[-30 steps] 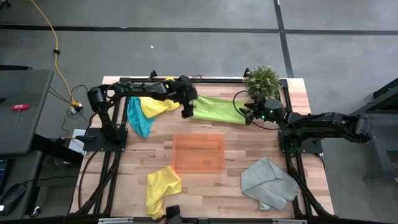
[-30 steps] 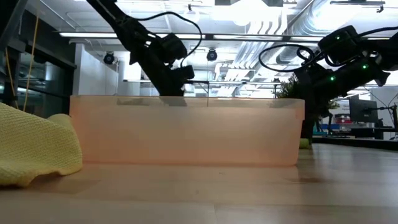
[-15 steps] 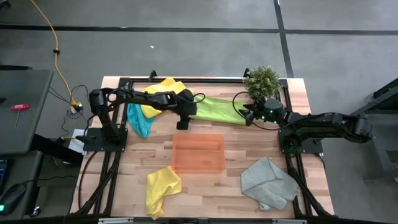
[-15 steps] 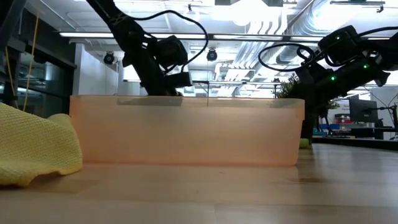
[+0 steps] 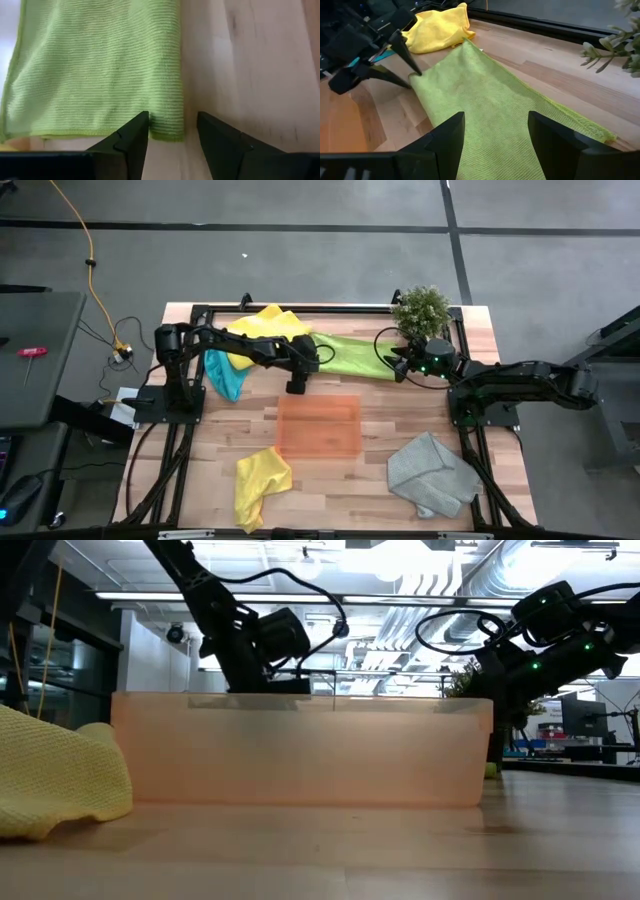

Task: Fold microfiber towels
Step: Fold the green towel

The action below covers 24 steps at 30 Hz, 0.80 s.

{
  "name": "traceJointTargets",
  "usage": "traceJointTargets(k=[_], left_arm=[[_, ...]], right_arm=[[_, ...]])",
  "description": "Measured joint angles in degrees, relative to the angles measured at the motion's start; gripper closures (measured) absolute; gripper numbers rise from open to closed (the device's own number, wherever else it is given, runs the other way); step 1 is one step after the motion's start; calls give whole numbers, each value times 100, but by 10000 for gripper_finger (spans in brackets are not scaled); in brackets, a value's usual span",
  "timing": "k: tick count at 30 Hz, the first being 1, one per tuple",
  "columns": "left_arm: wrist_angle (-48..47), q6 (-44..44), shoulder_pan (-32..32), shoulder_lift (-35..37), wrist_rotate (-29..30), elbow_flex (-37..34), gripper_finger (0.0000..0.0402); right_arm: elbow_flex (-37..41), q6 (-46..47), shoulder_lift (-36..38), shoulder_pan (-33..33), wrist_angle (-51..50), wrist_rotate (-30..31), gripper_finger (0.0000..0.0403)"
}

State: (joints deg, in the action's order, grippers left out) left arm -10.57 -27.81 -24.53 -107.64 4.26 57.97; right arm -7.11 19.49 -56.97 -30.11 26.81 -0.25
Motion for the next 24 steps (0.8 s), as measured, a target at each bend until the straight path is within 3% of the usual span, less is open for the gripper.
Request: traceJointTargets(k=[6, 13, 18, 24], left_arm=[[51, 160, 57, -78, 59, 12, 271], [21, 254, 208, -39, 223, -8, 389], [29, 365, 199, -41, 331, -8, 387], [20, 378, 195, -41, 419, -8, 395]], right_arm=[[0, 117, 0, 13, -4, -41, 192], [0, -134, 0, 322, -533, -734, 192], [2, -612, -2, 769, -1306, -577, 192], [2, -1204, -2, 1128, -1437, 176, 192]])
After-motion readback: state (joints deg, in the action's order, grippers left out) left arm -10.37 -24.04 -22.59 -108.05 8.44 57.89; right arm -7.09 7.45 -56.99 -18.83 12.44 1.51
